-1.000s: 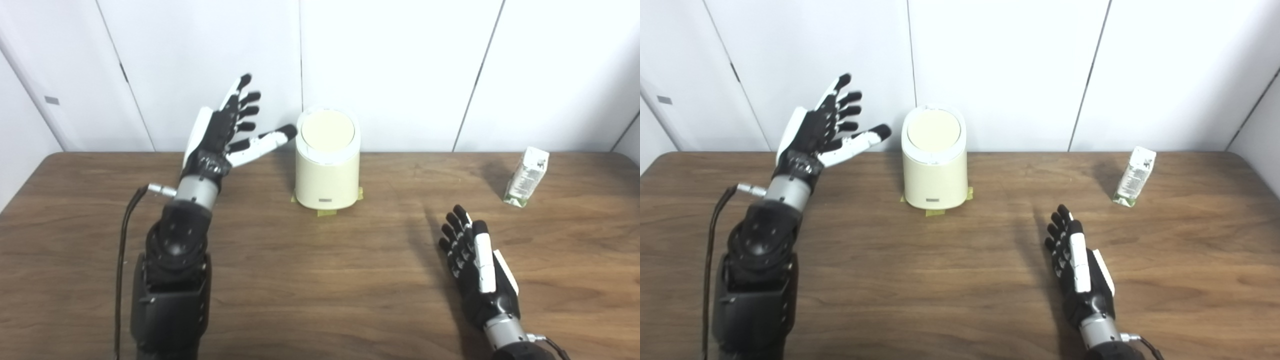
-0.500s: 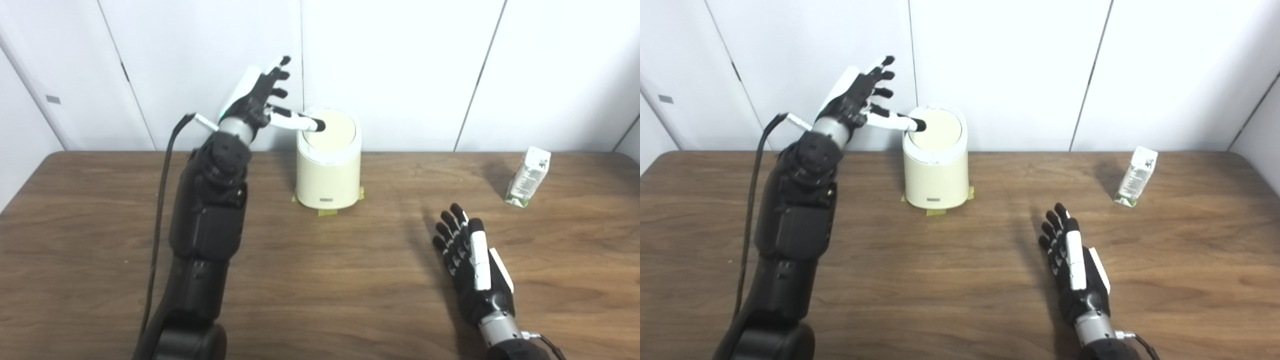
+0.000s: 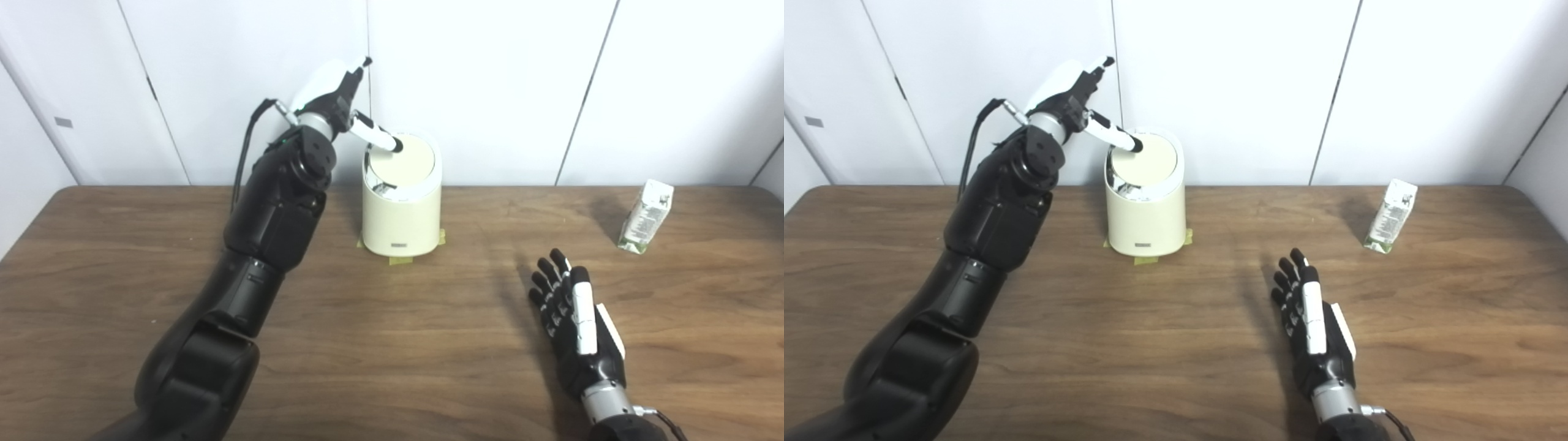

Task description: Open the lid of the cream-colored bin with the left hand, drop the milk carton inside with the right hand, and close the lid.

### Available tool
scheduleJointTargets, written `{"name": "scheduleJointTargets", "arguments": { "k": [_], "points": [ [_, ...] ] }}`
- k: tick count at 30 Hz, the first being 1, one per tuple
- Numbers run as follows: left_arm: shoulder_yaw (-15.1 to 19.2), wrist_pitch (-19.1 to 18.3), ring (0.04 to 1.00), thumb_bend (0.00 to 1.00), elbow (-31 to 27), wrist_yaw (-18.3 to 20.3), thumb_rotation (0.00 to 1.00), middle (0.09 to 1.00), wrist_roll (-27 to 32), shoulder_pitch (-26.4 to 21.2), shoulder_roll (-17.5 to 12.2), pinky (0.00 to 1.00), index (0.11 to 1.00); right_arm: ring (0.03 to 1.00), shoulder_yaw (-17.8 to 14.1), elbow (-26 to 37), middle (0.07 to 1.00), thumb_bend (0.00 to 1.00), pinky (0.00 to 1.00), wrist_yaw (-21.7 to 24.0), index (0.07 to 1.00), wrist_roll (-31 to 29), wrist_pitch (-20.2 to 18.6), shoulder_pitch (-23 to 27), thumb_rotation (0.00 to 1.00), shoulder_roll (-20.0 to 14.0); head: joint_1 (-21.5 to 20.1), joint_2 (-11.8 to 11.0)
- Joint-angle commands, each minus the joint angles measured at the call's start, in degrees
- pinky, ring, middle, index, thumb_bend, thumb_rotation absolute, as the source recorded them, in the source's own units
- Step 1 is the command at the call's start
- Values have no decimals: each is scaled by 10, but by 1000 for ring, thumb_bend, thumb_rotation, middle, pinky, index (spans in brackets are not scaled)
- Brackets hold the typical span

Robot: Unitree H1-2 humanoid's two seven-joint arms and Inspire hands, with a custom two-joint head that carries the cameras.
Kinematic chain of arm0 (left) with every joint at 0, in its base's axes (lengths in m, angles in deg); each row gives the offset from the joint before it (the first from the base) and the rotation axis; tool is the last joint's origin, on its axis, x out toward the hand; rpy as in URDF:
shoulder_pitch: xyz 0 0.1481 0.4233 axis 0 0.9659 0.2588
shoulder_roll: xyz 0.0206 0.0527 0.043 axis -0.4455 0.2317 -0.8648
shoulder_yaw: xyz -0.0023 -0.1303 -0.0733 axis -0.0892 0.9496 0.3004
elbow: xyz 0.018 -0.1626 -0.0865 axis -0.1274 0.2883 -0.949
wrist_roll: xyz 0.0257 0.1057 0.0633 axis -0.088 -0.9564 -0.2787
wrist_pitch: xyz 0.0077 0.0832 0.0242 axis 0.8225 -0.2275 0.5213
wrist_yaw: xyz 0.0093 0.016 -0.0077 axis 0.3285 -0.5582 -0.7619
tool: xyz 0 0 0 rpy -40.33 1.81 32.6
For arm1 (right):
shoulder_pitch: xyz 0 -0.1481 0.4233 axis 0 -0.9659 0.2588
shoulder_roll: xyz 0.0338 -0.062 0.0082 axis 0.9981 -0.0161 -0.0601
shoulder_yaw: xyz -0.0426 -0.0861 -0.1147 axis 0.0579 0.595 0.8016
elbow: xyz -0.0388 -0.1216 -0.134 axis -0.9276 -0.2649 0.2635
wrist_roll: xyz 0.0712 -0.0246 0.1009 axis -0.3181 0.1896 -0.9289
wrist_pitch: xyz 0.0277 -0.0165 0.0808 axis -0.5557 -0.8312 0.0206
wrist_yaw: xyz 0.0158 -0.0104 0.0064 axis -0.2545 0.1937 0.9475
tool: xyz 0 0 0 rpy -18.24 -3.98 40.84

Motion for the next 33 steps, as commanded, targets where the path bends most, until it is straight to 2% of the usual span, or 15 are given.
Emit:
{"name": "scheduleJointTargets", "arguments": {
  "k": [1, 8, 16, 26, 33],
  "points": [
    [-10, 23, 907, 952, -5, -23, 92, 996, -2, -45, -10, 703, 998, 967, 2, 19, 969, 576, 964, -2, 995, 1, 15, 17, 977, 5, 0, 2],
    [-60, 45, 892, 965, 9, -48, 81, 965, -20, -55, -28, 725, 965, 963, 7, 26, 966, 577, 953, -7, 992, 4, 13, 17, 969, 11, 0, 4],
    [-92, 49, 893, 978, 7, -40, 103, 950, -29, -64, -35, 742, 962, 965, 8, 29, 967, 580, 965, -8, 991, 6, 11, 17, 971, 9, 0, 7],
    [-107, 54, 856, 1000, 12, -44, 82, 914, -32, -72, -37, 712, 947, 970, 5, 43, 967, 577, 973, -11, 993, 4, -4, 18, 978, 10, -4, 16],
    [-116, 56, 906, 1000, 4, -30, 112, 960, -28, -66, -39, 770, 966, 967, 5, 51, 968, 576, 961, -12, 1000, 0, -16, 17, 979, 12, -5, 20]
  ]
}}
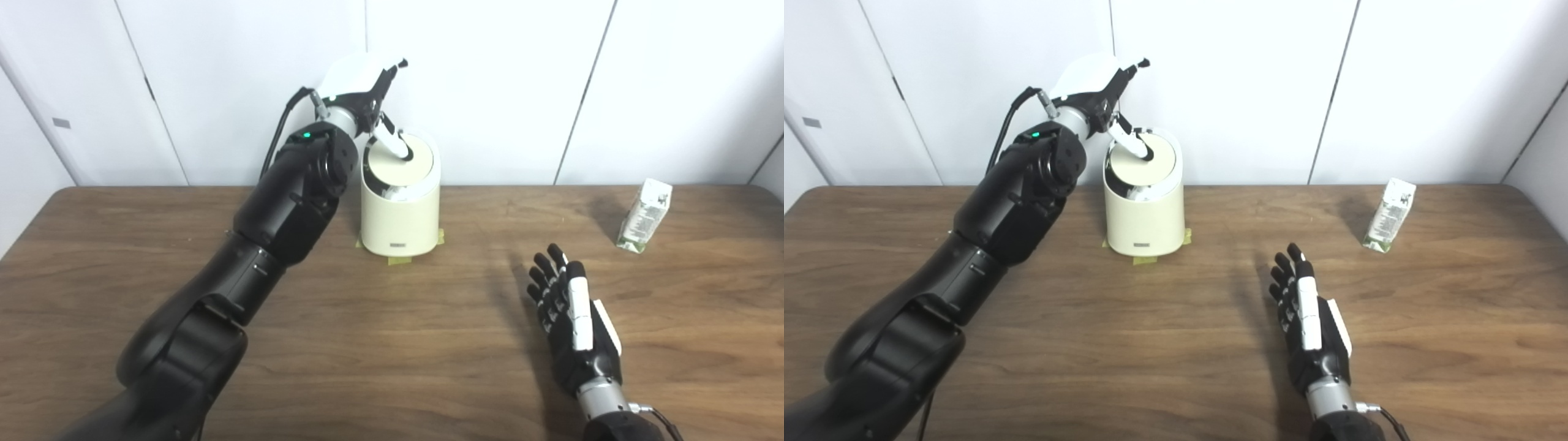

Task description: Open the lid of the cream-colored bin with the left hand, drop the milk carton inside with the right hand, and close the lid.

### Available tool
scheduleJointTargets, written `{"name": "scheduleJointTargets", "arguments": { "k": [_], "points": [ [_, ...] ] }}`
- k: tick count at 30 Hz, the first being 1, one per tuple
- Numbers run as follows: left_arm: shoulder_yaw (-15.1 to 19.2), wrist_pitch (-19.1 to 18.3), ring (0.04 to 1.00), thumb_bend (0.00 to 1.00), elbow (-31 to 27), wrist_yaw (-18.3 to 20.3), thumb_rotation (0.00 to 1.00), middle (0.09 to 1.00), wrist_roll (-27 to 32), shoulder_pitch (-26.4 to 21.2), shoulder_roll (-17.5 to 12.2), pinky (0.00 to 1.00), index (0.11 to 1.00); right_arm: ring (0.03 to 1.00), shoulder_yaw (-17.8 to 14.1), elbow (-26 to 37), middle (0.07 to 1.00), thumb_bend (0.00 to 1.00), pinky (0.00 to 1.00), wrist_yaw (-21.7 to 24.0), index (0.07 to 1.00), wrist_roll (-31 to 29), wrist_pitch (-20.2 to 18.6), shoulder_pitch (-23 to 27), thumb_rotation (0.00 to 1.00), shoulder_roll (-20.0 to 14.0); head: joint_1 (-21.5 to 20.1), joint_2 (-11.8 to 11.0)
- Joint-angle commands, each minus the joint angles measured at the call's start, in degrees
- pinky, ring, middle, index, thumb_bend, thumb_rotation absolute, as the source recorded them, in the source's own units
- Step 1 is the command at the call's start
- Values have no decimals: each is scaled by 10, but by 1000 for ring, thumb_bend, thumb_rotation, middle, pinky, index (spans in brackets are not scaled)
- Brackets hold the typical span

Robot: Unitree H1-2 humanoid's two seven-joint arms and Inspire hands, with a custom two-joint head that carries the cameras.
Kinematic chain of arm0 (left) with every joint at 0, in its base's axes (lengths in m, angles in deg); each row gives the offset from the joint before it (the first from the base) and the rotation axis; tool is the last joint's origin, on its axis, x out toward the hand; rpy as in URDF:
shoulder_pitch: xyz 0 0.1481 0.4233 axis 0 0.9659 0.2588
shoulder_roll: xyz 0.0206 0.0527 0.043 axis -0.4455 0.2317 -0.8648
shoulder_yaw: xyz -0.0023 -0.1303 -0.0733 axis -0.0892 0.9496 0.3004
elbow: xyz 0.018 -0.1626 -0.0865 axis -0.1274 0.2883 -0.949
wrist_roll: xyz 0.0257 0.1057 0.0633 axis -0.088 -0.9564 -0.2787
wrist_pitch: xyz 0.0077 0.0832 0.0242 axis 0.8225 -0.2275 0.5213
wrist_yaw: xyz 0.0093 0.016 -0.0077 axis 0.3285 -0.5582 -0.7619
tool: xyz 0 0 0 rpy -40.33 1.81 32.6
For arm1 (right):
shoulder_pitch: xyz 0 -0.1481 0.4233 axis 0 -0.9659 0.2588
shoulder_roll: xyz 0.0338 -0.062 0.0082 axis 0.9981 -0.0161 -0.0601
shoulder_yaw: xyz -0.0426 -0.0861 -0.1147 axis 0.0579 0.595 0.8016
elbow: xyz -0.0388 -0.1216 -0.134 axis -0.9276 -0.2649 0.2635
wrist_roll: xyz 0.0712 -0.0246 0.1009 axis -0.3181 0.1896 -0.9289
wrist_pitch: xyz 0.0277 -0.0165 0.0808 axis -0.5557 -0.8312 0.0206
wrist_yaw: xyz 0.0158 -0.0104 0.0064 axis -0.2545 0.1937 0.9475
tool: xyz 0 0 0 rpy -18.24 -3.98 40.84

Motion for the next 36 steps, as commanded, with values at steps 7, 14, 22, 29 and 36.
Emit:
{"name": "scheduleJointTargets", "arguments": {
  "k": [7, 14, 22, 29, 36],
  "points": [
    [-4, 32, 886, 1000, -2, -7, 79, 959, -6, -41, -12, 776, 944, 959, 3, 29, 961, 585, 945, -1, 996, -3, 8, 15, 963, 8, -3, 3],
    [-26, 34, 872, 1000, -6, -6, 61, 955, -29, -39, -21, 782, 924, 954, 7, 37, 962, 583, 950, 0, 994, -3, 2, 11, 942, 10, -4, 8],
    [-36, 34, 865, 1000, -4, -7, 52, 946, -40, -41, -24, 782, 920, 949, 5, 41, 962, 576, 929, -2, 997, -3, -5, 11, 950, 10, -2, 11],
    [-39, 44, 898, 1000, 0, -10, 53, 958, -53, -47, -27, 778, 930, 947, 4, 39, 958, 574, 917, -2, 997, 3, -5, 12, 954, 6, 1, 15],
    [-46, 45, 876, 1000, -11, 7, 65, 936, -69, -44, -26, 752, 924, 949, 4, 48, 958, 572, 913, -3, 994, 3, -11, 9, 951, 7, 0, 21]
  ]
}}
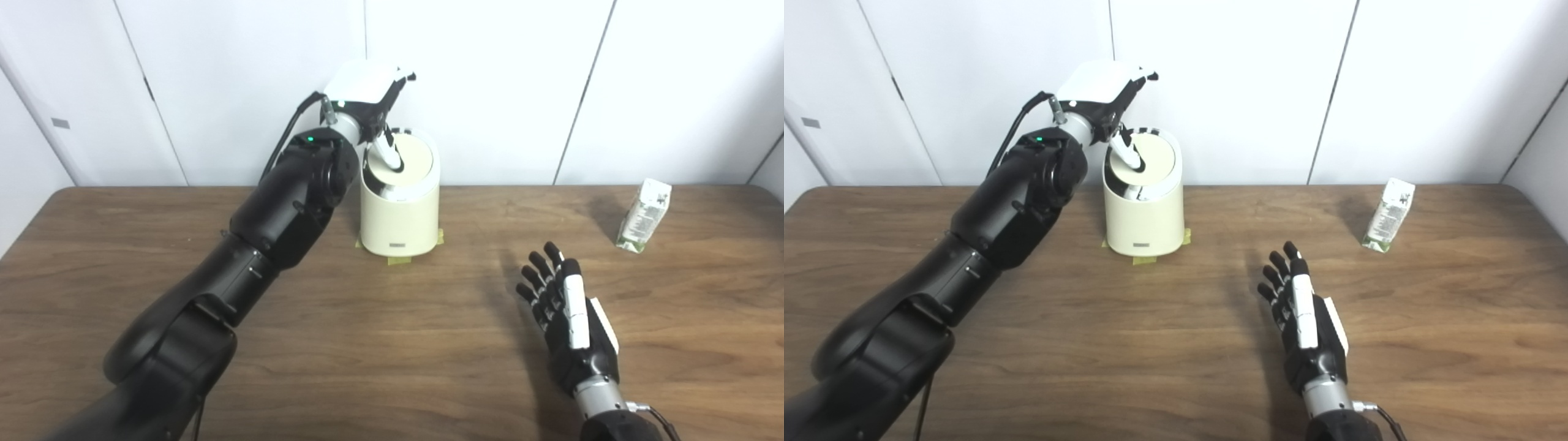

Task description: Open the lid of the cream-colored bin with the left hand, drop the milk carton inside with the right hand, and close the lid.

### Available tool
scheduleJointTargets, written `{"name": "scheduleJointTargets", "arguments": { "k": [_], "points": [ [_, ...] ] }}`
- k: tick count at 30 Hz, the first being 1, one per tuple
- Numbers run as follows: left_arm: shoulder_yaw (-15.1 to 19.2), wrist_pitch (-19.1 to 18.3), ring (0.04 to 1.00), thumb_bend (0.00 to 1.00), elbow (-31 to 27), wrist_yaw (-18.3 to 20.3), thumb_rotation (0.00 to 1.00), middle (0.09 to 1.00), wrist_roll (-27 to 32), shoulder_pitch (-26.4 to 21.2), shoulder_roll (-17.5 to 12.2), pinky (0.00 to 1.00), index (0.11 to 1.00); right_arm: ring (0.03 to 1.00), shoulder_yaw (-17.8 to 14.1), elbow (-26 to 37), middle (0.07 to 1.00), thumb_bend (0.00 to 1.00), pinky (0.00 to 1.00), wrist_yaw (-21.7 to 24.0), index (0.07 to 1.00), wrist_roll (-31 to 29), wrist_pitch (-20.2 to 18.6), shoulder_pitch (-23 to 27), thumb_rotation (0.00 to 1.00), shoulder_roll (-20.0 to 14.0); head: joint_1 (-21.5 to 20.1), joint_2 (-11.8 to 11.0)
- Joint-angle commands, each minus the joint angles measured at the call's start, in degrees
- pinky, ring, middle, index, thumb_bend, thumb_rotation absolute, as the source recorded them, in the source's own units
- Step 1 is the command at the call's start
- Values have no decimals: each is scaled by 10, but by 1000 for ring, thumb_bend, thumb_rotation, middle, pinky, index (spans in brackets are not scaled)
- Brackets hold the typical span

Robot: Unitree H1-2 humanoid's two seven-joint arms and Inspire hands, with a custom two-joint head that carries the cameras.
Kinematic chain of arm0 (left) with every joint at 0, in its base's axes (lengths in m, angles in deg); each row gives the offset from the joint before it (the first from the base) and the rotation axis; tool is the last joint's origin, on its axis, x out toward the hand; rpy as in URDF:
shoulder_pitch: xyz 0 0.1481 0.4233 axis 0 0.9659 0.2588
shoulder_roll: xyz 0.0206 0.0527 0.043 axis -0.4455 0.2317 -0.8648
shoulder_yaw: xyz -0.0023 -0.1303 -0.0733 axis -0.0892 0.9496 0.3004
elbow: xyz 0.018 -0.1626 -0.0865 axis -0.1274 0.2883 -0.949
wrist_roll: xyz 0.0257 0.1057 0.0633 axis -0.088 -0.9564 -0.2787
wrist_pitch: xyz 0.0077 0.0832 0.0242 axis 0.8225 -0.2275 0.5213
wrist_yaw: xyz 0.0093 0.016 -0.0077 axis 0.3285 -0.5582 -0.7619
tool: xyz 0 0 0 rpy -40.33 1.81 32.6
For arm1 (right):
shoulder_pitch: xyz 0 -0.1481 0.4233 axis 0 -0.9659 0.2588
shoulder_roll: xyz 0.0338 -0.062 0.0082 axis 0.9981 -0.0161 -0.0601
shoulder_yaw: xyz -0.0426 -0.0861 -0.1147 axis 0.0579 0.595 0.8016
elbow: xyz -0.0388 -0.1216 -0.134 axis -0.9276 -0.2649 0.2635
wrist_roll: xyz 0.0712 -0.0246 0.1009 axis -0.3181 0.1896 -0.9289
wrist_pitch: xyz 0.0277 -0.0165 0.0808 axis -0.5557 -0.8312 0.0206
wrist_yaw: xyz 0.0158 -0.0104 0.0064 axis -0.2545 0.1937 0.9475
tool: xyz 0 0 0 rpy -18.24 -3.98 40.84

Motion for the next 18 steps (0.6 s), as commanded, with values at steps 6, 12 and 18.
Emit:
{"name": "scheduleJointTargets", "arguments": {
  "k": [6, 12, 18],
  "points": [
    [-18, 12, 913, 1000, -22, 27, 62, 940, -30, -40, -12, 845, 936, 952, -1, 34, 959, 572, 935, 1, 997, -1, 2, 9, 949, -1, 0, 5],
    [-31, 28, 919, 1000, -16, 29, 55, 929, -45, -30, -10, 851, 929, 957, -1, 38, 960, 572, 950, 0, 998, 1, -1, 7, 954, -2, -1, 8],
    [-17, 30, 911, 1000, -21, 29, 75, 942, -38, -27, -14, 814, 934, 960, -1, 40, 960, 593, 956, -1, 998, 4, -7, 9, 955, -3, 1, 10]
  ]
}}
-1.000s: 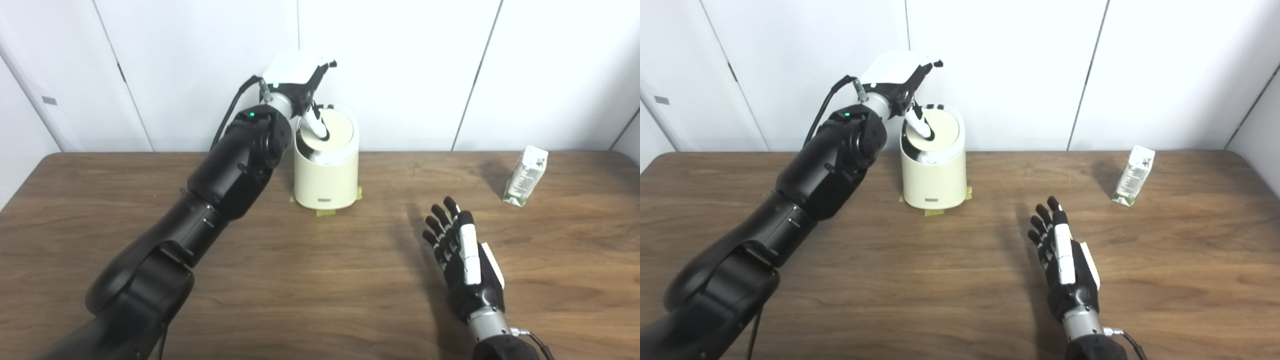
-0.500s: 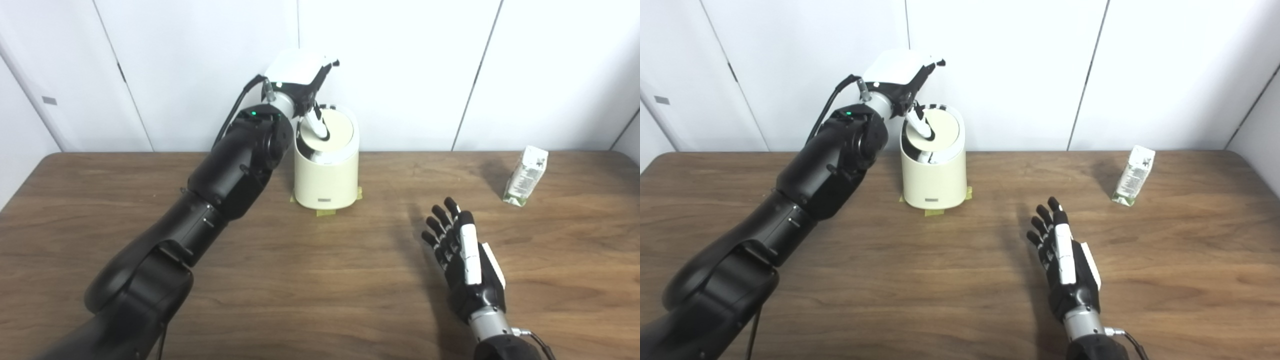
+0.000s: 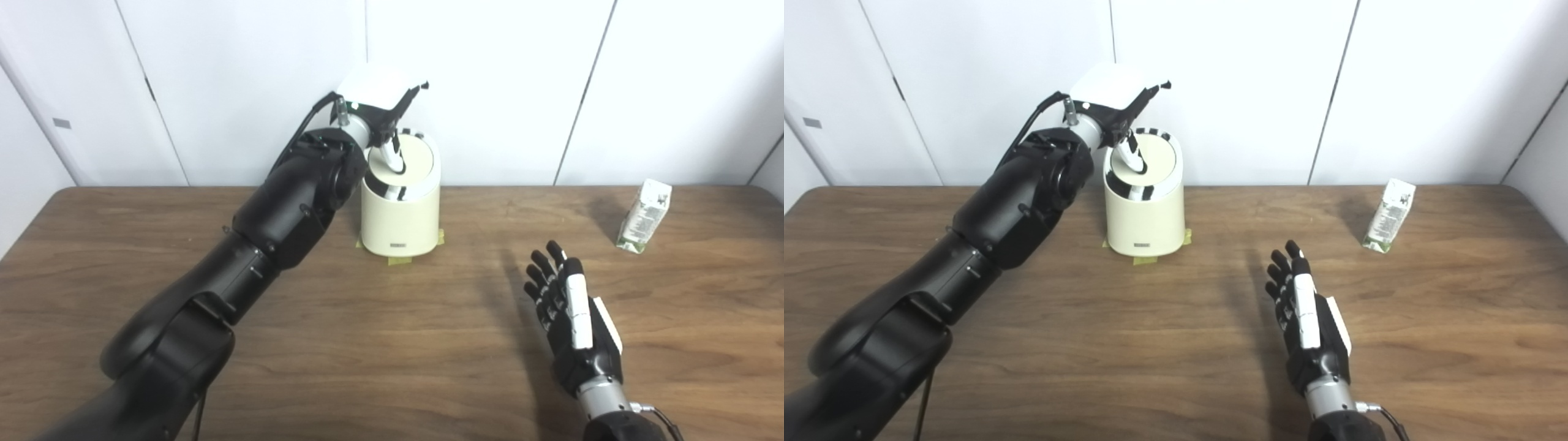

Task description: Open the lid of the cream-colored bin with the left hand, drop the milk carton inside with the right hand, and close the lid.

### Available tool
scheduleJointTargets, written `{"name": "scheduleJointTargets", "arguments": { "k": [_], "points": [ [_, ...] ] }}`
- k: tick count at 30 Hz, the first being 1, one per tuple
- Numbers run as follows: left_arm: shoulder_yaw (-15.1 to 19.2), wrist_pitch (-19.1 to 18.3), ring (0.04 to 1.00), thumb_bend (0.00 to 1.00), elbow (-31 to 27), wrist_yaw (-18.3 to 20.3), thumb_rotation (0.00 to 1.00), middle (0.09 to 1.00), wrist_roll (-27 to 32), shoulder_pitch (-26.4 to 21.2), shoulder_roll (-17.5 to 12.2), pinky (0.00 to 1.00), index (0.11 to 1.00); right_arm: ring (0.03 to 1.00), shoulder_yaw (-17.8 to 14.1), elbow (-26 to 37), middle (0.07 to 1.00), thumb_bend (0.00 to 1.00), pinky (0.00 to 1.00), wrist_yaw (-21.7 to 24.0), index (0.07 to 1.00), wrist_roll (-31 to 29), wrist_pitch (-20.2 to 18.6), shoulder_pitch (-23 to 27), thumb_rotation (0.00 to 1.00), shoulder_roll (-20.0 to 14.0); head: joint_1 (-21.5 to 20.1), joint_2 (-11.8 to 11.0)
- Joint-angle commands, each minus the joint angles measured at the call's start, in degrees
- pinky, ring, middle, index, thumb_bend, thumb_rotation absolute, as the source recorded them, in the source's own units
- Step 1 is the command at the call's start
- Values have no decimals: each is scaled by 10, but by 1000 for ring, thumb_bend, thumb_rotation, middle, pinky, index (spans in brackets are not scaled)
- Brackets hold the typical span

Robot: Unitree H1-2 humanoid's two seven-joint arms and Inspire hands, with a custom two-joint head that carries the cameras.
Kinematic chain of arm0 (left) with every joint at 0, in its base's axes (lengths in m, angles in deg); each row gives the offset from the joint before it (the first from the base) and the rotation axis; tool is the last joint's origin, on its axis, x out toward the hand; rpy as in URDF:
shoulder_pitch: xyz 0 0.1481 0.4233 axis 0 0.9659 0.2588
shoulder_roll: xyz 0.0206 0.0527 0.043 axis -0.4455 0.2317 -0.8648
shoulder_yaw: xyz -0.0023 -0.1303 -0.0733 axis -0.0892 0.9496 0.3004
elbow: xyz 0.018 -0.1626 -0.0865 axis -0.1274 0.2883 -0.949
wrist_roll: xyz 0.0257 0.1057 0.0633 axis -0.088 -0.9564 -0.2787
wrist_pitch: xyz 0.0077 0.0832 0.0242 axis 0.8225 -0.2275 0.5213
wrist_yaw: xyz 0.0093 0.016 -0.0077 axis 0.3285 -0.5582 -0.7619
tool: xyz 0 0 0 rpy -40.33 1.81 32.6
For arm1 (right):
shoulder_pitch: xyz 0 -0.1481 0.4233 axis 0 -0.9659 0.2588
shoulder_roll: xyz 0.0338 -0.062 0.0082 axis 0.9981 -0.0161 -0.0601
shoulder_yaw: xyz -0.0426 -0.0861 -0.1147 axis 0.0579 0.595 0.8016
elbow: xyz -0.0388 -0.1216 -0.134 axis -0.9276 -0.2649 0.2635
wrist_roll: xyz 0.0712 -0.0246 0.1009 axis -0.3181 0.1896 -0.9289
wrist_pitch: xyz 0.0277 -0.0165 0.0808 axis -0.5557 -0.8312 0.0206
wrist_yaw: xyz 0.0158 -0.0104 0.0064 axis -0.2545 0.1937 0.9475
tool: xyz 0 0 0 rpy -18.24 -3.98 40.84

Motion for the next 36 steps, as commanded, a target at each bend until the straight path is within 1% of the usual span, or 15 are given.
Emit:
{"name": "scheduleJointTargets", "arguments": {
  "k": [1, 4, 6, 9, 12, 16, 17, 19, 21, 22, 24, 26, 28, 31, 36],
  "points": [
    [12, -1, 925, 1000, -15, 0, 72, 948, 1, -22, -8, 829, 932, 961, -1, 22, 960, 594, 959, 0, 999, 0, 5, 13, 957, -3, -1, 0],
    [25, -9, 930, 1000, -24, 7, 70, 950, 7, -27, -12, 851, 930, 965, 0, 19, 962, 596, 965, 1, 1000, 3, 7, 14, 961, -5, -1, 0],
    [37, -12, 898, 1000, -33, 14, 83, 931, 13, -30, -16, 815, 928, 964, 0, 15, 962, 598, 958, 2, 998, 3, 10, 16, 954, -5, 0, -1],
    [58, -28, 914, 1000, -52, 33, 76, 943, 23, -35, -21, 801, 932, 955, 0, 10, 958, 594, 943, 1, 995, 3, 11, 17, 948, -5, 0, -1],
    [82, -46, 891, 1000, -75, 46, 67, 923, 34, -37, -27, 742, 926, 951, 1, 10, 957, 589, 933, 1, 994, 4, 10, 17, 953, -4, -1, 0],
    [108, -52, 830, 1000, -106, 54, 52, 894, 52, -28, -41, 680, 914, 952, 2, 12, 954, 588, 932, -1, 989, 4, 5, 17, 955, -1, -2, 0],
    [112, -58, 816, 1000, -114, 62, 54, 886, 55, -24, -46, 665, 909, 952, 2, 13, 953, 589, 931, -1, 988, 3, 3, 16, 955, -1, -1, 1],
    [120, -75, 832, 1000, -127, 79, 77, 883, 64, -18, -51, 670, 894, 955, 2, 13, 954, 590, 937, -1, 988, 3, 3, 16, 953, 0, -2, 0],
    [145, -95, 846, 1000, -150, 94, 66, 874, 97, -1, -53, 696, 879, 953, 2, 14, 952, 587, 934, -3, 984, 4, 1, 16, 953, 1, -5, 1],
    [154, -102, 823, 997, -159, 97, 67, 865, 108, 6, -53, 669, 866, 950, 3, 14, 951, 588, 932, -4, 981, 4, 0, 15, 953, 1, -5, 1],
    [182, -119, 785, 982, -186, 95, 84, 842, 133, 34, -50, 642, 850, 948, 3, 15, 949, 585, 933, -2, 981, 4, 1, 15, 958, -1, -7, 4],
    [199, -125, 779, 967, -205, 91, 74, 831, 150, 58, -47, 655, 844, 948, 2, 16, 950, 584, 930, -1, 982, 5, 1, 15, 966, -5, -4, 4],
    [205, -125, 784, 962, -215, 89, 60, 825, 155, 75, -47, 664, 838, 954, 0, 16, 952, 585, 941, -1, 985, 3, 0, 15, 972, -7, -3, 5],
    [200, -124, 805, 962, -218, 82, 50, 828, 149, 91, -50, 681, 833, 959, -1, 16, 955, 582, 946, 1, 989, 0, -1, 14, 975, -11, -3, 5],
    [196, -126, 800, 964, -210, 78, 71, 829, 138, 86, -44, 686, 843, 964, -3, 13, 957, 578, 955, 1, 991, -3, 1, 13, 970, -13, -4, 5]
  ]
}}
